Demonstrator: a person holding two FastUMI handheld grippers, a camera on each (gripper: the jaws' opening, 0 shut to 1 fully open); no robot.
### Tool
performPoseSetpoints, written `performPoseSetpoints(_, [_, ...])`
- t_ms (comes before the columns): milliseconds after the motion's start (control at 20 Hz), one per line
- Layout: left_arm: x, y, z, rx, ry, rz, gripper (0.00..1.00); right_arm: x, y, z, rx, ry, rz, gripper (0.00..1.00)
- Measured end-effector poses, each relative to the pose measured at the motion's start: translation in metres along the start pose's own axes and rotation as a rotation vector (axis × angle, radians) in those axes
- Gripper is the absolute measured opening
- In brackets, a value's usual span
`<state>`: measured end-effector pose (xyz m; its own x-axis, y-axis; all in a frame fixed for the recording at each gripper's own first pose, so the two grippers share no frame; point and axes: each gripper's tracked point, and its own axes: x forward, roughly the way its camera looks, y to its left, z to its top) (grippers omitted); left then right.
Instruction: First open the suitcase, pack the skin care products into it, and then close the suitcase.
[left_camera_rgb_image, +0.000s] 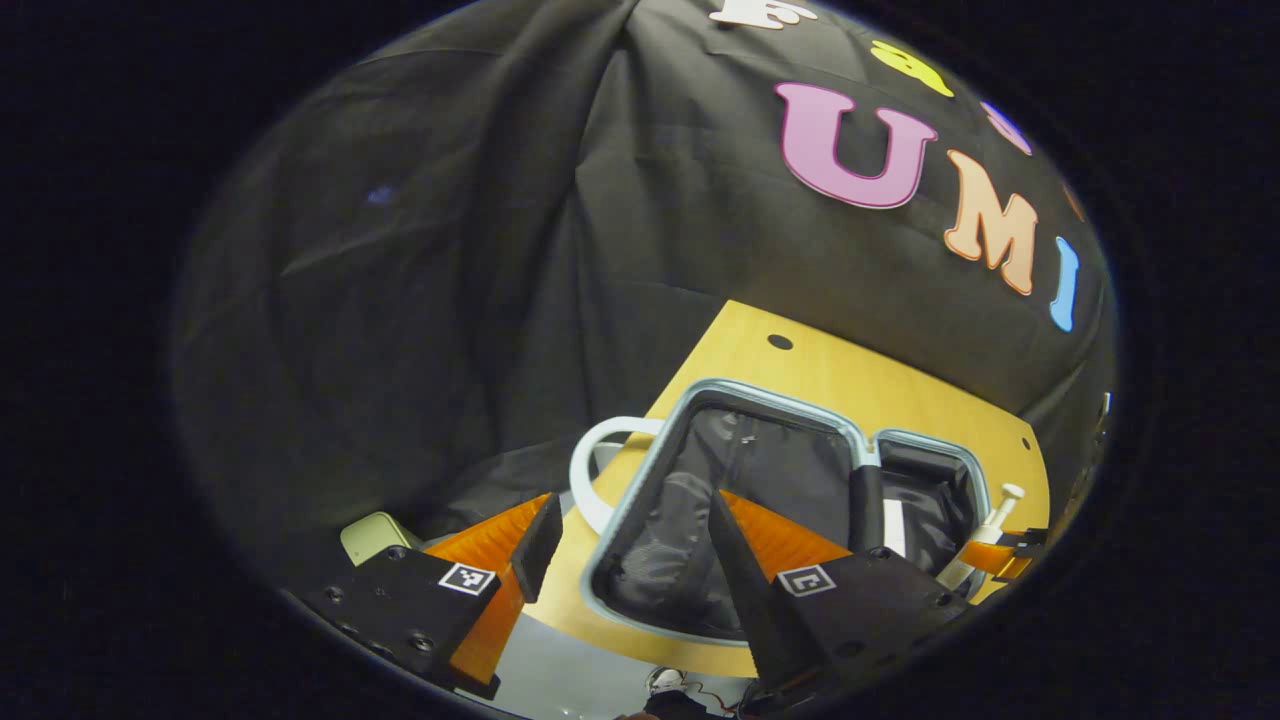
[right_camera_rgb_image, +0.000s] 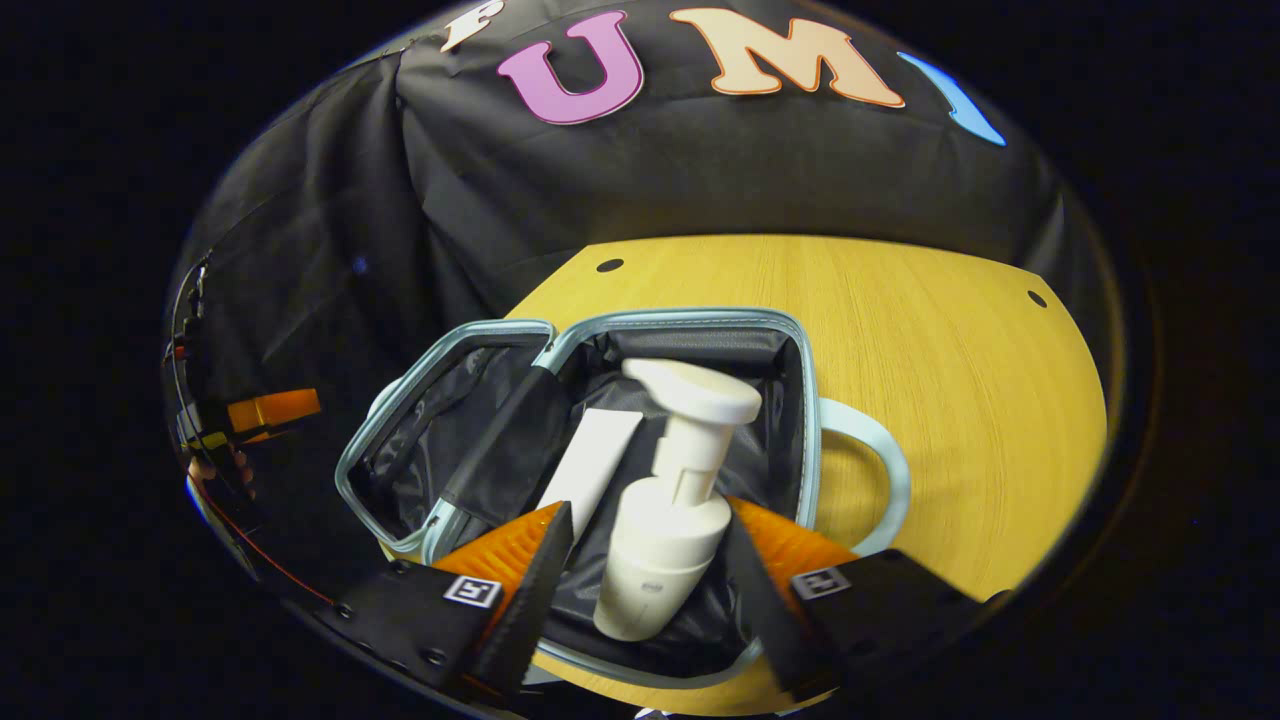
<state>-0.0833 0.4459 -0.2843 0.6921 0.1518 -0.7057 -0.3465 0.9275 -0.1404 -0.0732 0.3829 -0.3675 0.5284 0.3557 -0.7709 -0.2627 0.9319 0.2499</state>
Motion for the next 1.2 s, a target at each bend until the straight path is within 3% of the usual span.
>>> performPoseSetpoints(50, [0.007, 0.01, 0.002, 0.001, 0.011, 0.009, 0.87, -0.004, 0.004, 0.005, 0.008, -0.017, 0.002, 0.99])
performPoseSetpoints(200, [0.039, 0.027, 0.005, -0.006, 0.049, 0.014, 0.87, -0.016, 0.011, 0.021, 0.017, -0.068, -0.005, 0.94])
performPoseSetpoints(250, [0.05, 0.031, 0.007, -0.01, 0.059, 0.017, 0.87, -0.02, 0.011, 0.027, 0.011, -0.089, -0.018, 0.98])
performPoseSetpoints(400, [0.082, 0.043, 0.0, 0.003, 0.12, 0.011, 0.87, -0.038, 0.009, 0.044, 0.0, -0.143, -0.047, 0.98])
performPoseSetpoints(750, [0.148, 0.056, -0.037, 0.0, 0.309, 0.0, 0.83, -0.079, -0.028, 0.082, 0.023, -0.257, -0.169, 0.98])
performPoseSetpoints(850, [0.155, 0.06, -0.041, 0.002, 0.319, 0.01, 0.74, -0.086, -0.039, 0.083, 0.037, -0.27, -0.203, 0.98])
performPoseSetpoints(900, [0.157, 0.059, -0.041, -0.001, 0.323, 0.001, 0.64, -0.088, -0.044, 0.083, 0.043, -0.273, -0.214, 0.98])
performPoseSetpoints(950, [0.158, 0.058, -0.041, -0.003, 0.326, 0.0, 0.64, -0.09, -0.047, 0.082, 0.045, -0.276, -0.223, 0.98])
performPoseSetpoints(1000, [0.16, 0.051, -0.045, -0.01, 0.333, -0.015, 0.47, -0.09, -0.05, 0.081, 0.046, -0.277, -0.229, 0.98])
performPoseSetpoints(1050, [0.161, 0.046, -0.047, -0.008, 0.346, -0.009, 0.39, -0.092, -0.051, 0.08, 0.046, -0.276, -0.229, 0.98])
performPoseSetpoints(1150, [0.158, 0.046, -0.04, 0.049, 0.332, 0.017, 0.11, -0.095, -0.053, 0.082, 0.039, -0.286, -0.229, 0.94])
performPoseSetpoints(1200, [0.157, 0.042, -0.033, 0.074, 0.316, 0.01, 0.07, -0.097, -0.053, 0.085, 0.031, -0.297, -0.226, 0.98])
